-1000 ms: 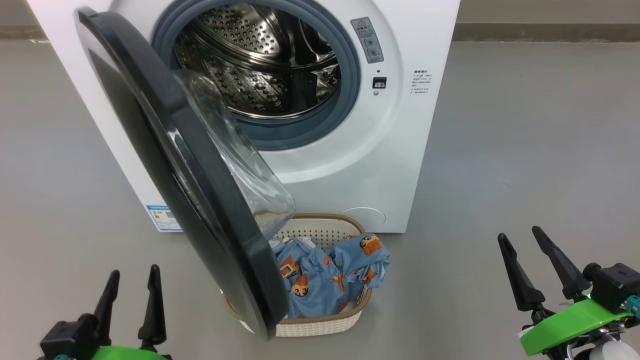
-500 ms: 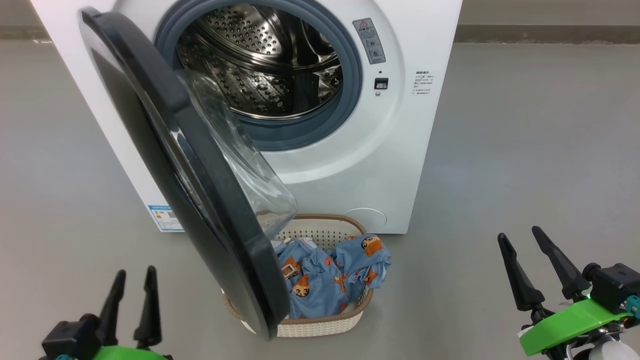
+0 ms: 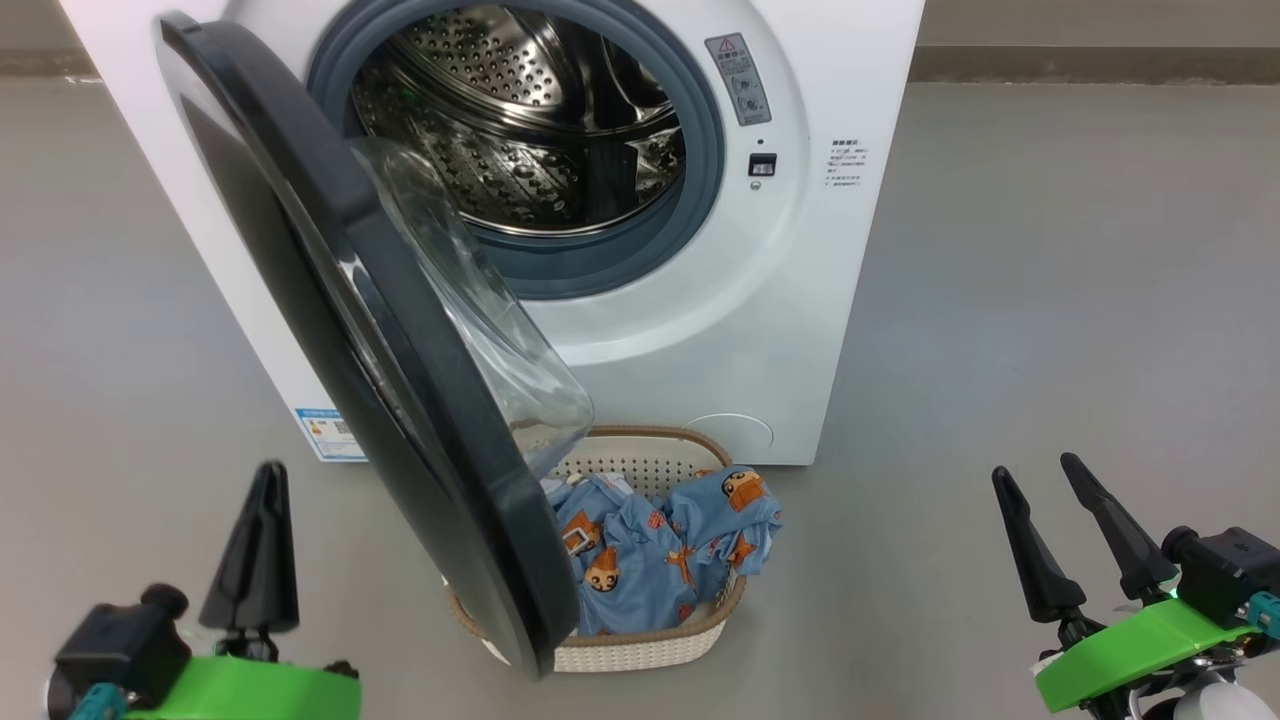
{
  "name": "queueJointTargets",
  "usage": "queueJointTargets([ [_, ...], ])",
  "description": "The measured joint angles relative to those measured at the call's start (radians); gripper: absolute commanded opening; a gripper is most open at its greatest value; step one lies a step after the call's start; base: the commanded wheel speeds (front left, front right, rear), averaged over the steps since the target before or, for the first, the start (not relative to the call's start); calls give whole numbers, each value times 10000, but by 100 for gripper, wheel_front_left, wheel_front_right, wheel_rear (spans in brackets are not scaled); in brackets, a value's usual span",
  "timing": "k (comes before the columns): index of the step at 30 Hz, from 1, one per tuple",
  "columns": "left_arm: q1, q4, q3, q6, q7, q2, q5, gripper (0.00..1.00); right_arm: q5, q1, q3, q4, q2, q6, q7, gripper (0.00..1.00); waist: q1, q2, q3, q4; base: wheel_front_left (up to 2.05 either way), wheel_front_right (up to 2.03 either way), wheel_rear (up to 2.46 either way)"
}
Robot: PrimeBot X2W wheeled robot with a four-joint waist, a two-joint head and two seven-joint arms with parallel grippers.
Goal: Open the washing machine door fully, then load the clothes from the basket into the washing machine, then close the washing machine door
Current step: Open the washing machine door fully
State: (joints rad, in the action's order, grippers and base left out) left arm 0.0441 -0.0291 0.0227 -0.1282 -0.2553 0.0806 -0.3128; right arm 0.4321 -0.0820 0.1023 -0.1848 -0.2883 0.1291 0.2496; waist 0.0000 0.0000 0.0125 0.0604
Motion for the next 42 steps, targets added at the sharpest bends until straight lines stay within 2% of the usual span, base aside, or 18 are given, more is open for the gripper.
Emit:
queueJointTargets([
  [5, 130, 1202, 153, 0, -2, -21, 36, 0, -2, 0, -2, 0, 54, 0, 2, 100, 0, 0, -23, -28, 0, 0, 0],
  [14, 174, 2976, 986, 0, -6, -46, 357, 0, 0, 0, 19, -19, 150, 0, 2, 100, 0, 0, -14, -94, 0, 0, 0],
  [19, 174, 3567, 1908, 0, 17, -46, 357, 0, 0, 0, 59, -48, 207, 0, 2, 100, 0, 0, -16, -118, 0, 0, 0],
  [30, 213, 2976, 3461, 0, 489, -19, -201, 0, 6, -9, 230, -105, 288, 0, 2, 100, 0, 0, -62, -280, 0, 0, 0],
  [37, 282, 1887, 4157, 0, 529, 48, -516, 0, 15, -11, 337, -173, 290, 0, 2, 100, 0, 0, -106, -479, 0, 0, 0],
  [42, 471, 1168, 4274, 0, 533, 50, -771, 0, 17, -34, 403, -226, 307, 0, 2, 100, 0, 0, -130, -584, 0, 0, 0],
])
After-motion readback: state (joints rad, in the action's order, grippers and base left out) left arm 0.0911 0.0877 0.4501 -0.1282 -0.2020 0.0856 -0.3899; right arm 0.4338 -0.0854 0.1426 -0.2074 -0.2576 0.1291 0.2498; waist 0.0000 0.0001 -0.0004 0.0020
